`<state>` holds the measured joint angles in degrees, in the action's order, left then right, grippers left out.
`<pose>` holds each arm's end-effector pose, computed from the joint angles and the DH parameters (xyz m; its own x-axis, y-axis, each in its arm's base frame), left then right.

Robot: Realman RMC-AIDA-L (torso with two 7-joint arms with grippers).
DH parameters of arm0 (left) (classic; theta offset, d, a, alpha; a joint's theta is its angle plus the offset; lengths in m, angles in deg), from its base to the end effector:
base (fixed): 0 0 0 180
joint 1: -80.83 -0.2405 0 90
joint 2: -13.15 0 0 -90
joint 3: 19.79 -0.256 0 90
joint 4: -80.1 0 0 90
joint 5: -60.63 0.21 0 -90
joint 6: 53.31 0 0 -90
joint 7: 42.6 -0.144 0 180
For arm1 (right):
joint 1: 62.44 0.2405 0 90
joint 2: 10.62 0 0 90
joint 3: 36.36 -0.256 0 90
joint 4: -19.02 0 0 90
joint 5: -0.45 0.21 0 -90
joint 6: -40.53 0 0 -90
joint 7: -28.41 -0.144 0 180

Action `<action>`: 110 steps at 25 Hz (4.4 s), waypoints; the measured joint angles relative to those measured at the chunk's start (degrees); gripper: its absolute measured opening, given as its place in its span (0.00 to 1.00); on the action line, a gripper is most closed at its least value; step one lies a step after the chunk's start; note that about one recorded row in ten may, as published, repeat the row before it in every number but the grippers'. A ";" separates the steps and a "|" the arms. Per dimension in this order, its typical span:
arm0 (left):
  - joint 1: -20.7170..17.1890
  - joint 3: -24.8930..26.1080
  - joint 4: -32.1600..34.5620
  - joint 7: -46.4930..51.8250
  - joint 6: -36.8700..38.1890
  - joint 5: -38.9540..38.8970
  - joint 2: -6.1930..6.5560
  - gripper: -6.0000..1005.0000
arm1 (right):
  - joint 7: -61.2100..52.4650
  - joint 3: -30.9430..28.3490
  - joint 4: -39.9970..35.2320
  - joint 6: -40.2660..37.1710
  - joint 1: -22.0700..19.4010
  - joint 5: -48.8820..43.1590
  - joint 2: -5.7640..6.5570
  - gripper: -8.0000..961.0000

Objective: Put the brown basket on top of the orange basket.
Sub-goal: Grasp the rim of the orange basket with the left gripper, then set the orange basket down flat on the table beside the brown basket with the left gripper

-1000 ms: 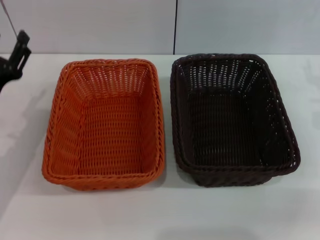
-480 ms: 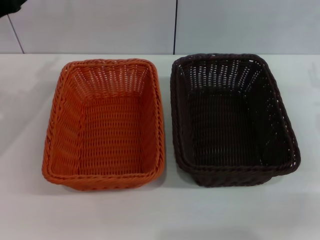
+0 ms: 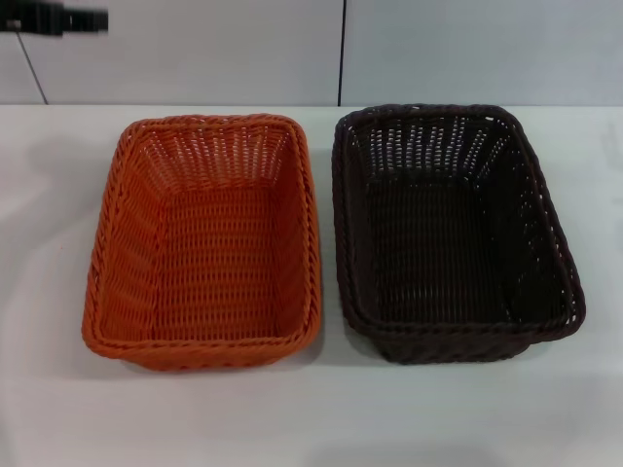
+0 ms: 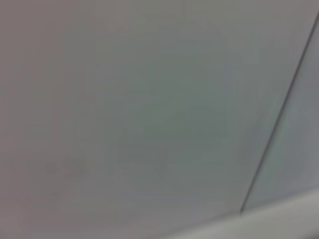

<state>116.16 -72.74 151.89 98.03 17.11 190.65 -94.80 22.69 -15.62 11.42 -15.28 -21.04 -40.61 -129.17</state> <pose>-0.2010 0.4325 0.1573 0.6971 0.5369 0.4752 0.7111 -0.4329 -0.5540 0.3054 0.4270 0.0664 0.7599 0.1292 -0.6370 -0.6496 0.1173 -0.7512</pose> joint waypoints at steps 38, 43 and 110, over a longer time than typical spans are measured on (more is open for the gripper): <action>1.02 -0.54 0.52 21.52 15.11 26.29 -10.35 0.81 | 0.09 0.65 -0.88 -0.63 0.68 -0.43 0.09 0.73; 0.69 -0.59 -2.13 21.33 13.07 25.26 -10.25 0.81 | 0.10 1.01 -0.92 -0.63 0.77 -0.43 0.09 0.73; 9.86 3.90 4.22 -8.46 31.74 25.64 -2.63 0.18 | 0.09 1.58 -0.57 -0.21 -0.62 -0.21 0.10 0.73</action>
<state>126.02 -68.83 156.11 89.57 48.86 216.28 -97.43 22.78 -14.04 10.85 -15.49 -21.65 -40.82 -129.07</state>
